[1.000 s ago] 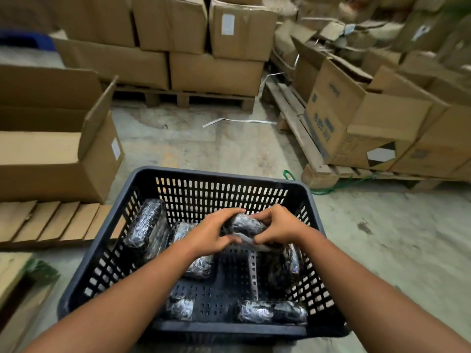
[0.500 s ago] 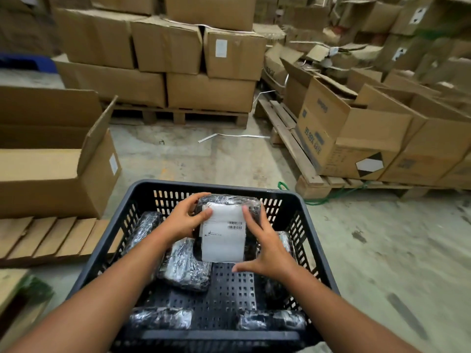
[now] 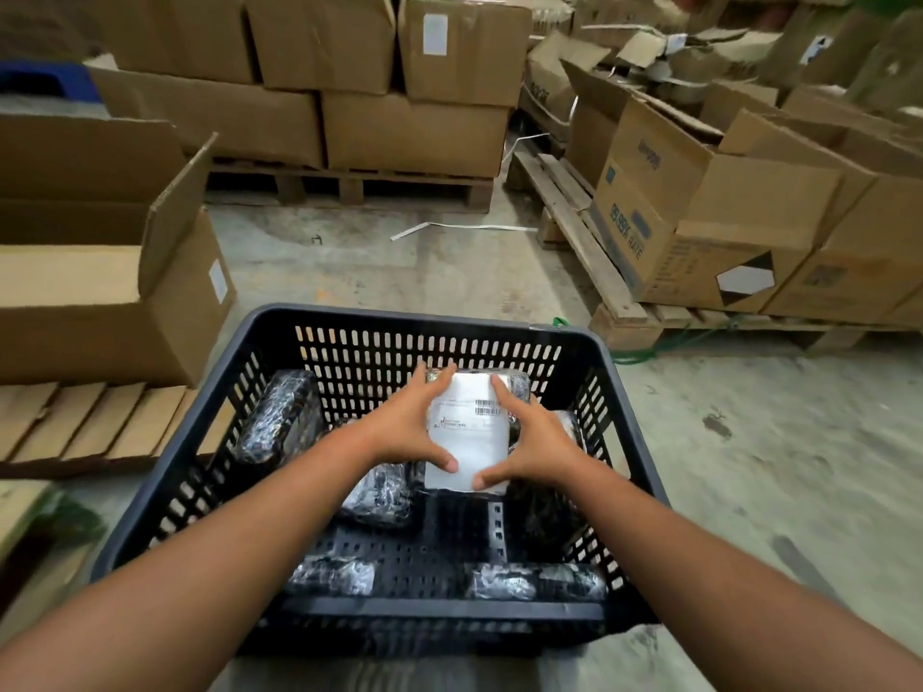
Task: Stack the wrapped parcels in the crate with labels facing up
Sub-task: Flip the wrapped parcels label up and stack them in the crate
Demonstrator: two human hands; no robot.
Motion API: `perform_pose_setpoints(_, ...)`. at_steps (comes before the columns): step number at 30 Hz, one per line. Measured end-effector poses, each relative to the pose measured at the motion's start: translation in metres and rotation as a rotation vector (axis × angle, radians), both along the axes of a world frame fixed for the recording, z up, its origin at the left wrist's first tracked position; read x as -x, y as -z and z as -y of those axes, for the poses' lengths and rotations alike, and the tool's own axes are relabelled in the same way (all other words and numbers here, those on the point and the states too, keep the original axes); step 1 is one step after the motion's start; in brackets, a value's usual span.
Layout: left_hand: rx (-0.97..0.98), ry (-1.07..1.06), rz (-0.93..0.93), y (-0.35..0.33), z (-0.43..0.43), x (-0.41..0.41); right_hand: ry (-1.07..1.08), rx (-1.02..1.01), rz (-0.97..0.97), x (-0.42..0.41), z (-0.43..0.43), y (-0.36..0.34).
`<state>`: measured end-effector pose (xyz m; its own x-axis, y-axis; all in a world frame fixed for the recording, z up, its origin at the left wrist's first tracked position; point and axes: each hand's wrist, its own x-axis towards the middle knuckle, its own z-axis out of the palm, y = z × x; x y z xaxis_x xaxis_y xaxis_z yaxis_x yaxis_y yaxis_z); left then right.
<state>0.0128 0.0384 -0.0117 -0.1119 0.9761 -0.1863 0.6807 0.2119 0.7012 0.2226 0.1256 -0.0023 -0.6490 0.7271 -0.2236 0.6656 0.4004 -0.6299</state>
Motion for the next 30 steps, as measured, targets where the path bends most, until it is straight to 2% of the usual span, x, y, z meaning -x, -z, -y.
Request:
perform_pose_setpoints(5, 0.146, 0.027, -0.113, 0.035, 0.002, -0.01, -0.036, 0.025, 0.13, 0.006, -0.01, 0.017)
perform_pose_setpoints(9, 0.136, 0.06, -0.147, 0.053, -0.004, -0.01, -0.036, 0.004, 0.207, 0.015, -0.012, 0.028)
perform_pose_setpoints(17, 0.295, 0.198, -0.282, 0.095, -0.013, -0.036, -0.145, 0.031, 0.574, 0.037, -0.003, 0.039)
perform_pose_setpoints(20, 0.298, 0.157, -0.368, 0.102, -0.013, -0.047, -0.129, 0.054, 0.603, 0.038, -0.001, 0.051)
perform_pose_setpoints(22, 0.253, 0.182, -0.463, 0.104, -0.015, -0.048, -0.164, -0.029, 0.663, 0.036, 0.001, 0.057)
perform_pose_setpoints(24, 0.251, 0.198, -0.408, 0.107, -0.017, -0.043, -0.218, -0.141, 0.709, 0.037, 0.001, 0.064)
perform_pose_setpoints(27, 0.266, 0.257, -0.362, 0.111, -0.017, -0.035, -0.287, -0.104, 0.766, 0.035, 0.001, 0.067)
perform_pose_setpoints(30, 0.304, 0.323, -0.38, 0.108, -0.016, -0.031, -0.299, -0.13, 0.604, 0.036, -0.001, 0.049)
